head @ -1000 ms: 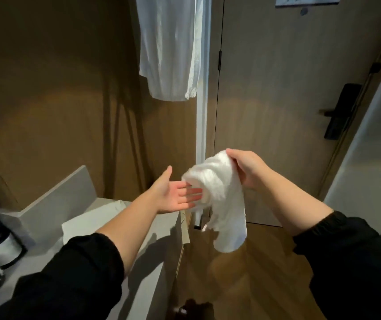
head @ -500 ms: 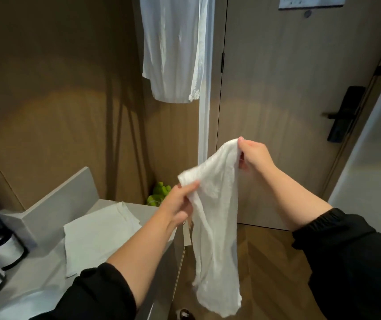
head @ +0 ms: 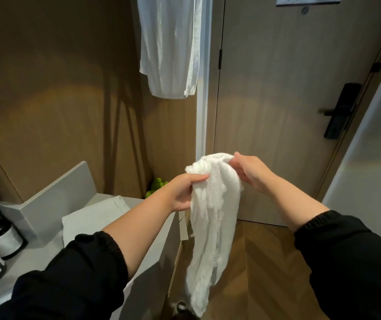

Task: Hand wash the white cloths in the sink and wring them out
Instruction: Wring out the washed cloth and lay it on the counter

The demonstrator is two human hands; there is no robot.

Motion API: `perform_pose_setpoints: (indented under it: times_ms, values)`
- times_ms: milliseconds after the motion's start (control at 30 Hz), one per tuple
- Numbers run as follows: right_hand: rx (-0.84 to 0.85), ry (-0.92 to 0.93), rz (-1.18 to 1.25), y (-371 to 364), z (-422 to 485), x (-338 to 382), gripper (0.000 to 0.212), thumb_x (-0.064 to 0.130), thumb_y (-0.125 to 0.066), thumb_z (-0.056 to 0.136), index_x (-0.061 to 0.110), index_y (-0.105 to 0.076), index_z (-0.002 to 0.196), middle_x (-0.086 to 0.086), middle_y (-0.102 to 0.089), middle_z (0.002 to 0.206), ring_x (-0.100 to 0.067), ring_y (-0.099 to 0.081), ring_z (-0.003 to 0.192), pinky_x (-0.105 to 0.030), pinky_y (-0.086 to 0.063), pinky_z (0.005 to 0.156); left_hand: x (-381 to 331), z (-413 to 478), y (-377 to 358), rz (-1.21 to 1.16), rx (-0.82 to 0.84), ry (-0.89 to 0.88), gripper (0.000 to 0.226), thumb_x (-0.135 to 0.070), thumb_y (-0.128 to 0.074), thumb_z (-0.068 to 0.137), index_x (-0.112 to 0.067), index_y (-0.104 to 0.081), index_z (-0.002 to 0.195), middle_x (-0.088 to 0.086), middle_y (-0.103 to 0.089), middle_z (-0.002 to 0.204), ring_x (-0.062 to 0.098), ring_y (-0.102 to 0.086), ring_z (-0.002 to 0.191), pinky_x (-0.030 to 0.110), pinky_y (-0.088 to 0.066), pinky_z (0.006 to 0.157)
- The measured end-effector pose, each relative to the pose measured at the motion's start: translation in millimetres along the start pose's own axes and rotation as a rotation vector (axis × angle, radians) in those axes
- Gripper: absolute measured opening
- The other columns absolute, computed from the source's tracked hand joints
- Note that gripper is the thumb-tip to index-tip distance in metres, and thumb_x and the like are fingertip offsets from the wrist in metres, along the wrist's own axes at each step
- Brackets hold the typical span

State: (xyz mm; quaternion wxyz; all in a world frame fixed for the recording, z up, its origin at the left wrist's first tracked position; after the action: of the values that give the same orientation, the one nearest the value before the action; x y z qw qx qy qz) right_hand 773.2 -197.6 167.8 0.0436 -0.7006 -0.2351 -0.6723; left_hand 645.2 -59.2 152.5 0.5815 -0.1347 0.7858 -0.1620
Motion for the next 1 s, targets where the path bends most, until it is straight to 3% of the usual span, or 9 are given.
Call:
perform_pose_setpoints:
  times_ms: [100, 167, 300, 400, 467, 600, 767, 867, 1000]
  values:
    - [-0.216, -0.062, -0.008, 26, -11, -39, 0.045, 0.031, -0.037, 0.1, 0.008, -0.07, 0.082, -0.018, -0.072, 0.094, -0.024, -0.064, 0.073, -0.036, -0.051, 0.075, -3, -1, -1, -0.055, -0.029, -0.023, 0.027, -0.01, -0.055, 0.093, -0.009, -0.058, 0.121, 0.012, -0.072, 0.101, 0.03, -0.065, 0.102, 0.044, -0.051, 0.089]
    - [-0.11, -0.158, 0.047, 19, -22, -71, 0.055, 0.038, -0.031, 0.102, 0.004, -0.069, 0.08, -0.02, -0.07, 0.087, -0.025, -0.062, 0.07, -0.033, -0.049, 0.071, -2, -1, 1, -0.094, -0.043, -0.021, 0.024, -0.008, -0.054, 0.093, -0.009, -0.058, 0.117, 0.014, -0.071, 0.101, 0.032, -0.064, 0.102, 0.045, -0.051, 0.089]
    - [0.169, -0.305, 0.305, -16, -44, -101, 0.08, 0.062, -0.017, 0.097, 0.0, -0.066, 0.107, -0.026, -0.065, 0.113, -0.04, -0.06, 0.11, -0.042, -0.047, 0.094, 5, 3, -2, -0.103, -0.06, 0.018, 0.022, -0.005, -0.054, 0.091, -0.011, -0.056, 0.112, 0.015, -0.064, 0.11, 0.033, -0.062, 0.103, 0.044, -0.052, 0.088]
    - [0.251, -0.333, 0.488, -30, -53, -96, 0.066, 0.063, -0.015, 0.097, 0.02, -0.065, 0.107, -0.005, -0.071, 0.106, -0.028, -0.061, 0.106, -0.043, -0.046, 0.094, 8, 6, -1, -0.048, -0.072, 0.044, 0.037, -0.005, -0.056, 0.089, -0.013, -0.051, 0.125, 0.015, -0.06, 0.116, 0.033, -0.06, 0.107, 0.044, -0.052, 0.089]
    - [0.26, -0.316, 0.61, -33, -52, -90, 0.052, 0.055, -0.031, 0.099, 0.02, -0.065, 0.114, -0.006, -0.069, 0.114, -0.029, -0.058, 0.115, -0.048, -0.039, 0.106, 10, 7, 4, -0.01, -0.069, 0.077, 0.046, -0.006, -0.059, 0.087, -0.014, -0.049, 0.131, 0.015, -0.059, 0.12, 0.034, -0.059, 0.11, 0.045, -0.051, 0.091]
    - [0.167, -0.202, 0.561, -14, -41, -74, 0.033, 0.026, -0.048, 0.098, 0.007, -0.062, 0.121, -0.008, -0.069, 0.104, -0.023, -0.06, 0.097, -0.037, -0.044, 0.09, 12, 6, 18, 0.136, -0.104, 0.179, 0.042, -0.01, -0.063, 0.086, -0.016, -0.053, 0.127, 0.013, -0.061, 0.115, 0.031, -0.061, 0.106, 0.044, -0.052, 0.09]
    - [0.042, -0.186, 0.282, 7, -26, -53, 0.036, 0.027, -0.04, 0.103, 0.005, -0.06, 0.082, -0.009, -0.057, 0.071, -0.021, -0.056, 0.063, -0.032, -0.045, 0.066, 4, 7, 40, 0.412, -0.221, 0.338, 0.056, -0.023, -0.071, 0.083, -0.016, -0.046, 0.132, 0.009, -0.06, 0.111, 0.025, -0.06, 0.098, 0.039, -0.053, 0.086]
    - [-0.106, -0.167, 0.184, 24, -17, -41, 0.035, 0.028, -0.044, 0.101, 0.006, -0.056, 0.077, -0.01, -0.058, 0.065, -0.022, -0.058, 0.055, -0.034, -0.051, 0.063, -9, -2, 61, 0.754, -0.348, 0.446, 0.063, -0.04, -0.081, 0.071, -0.017, -0.052, 0.122, 0.003, -0.059, 0.106, 0.015, -0.056, 0.081, 0.021, -0.05, 0.07]
    - [-0.353, -0.142, 0.058, 67, -5, -36, 0.032, 0.033, -0.054, 0.092, 0.004, -0.059, 0.08, -0.017, -0.062, 0.083, -0.031, -0.061, 0.07, -0.048, -0.057, 0.076, -16, -5, 97, 0.872, -0.54, 0.485, 0.071, -0.048, -0.077, 0.074, -0.012, -0.044, 0.126, 0.009, -0.05, 0.127, 0.028, -0.051, 0.122, 0.032, -0.042, 0.104]
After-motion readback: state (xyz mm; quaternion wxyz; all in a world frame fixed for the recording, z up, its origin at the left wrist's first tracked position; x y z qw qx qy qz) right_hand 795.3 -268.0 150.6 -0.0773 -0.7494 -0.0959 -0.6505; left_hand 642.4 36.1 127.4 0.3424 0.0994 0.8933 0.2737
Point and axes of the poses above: each hand's wrist, its own z-axis towards the middle knuckle, its own y-axis out of the back of the hand, x = y × z, the point moved 6 cm from there along z, towards the middle knuckle
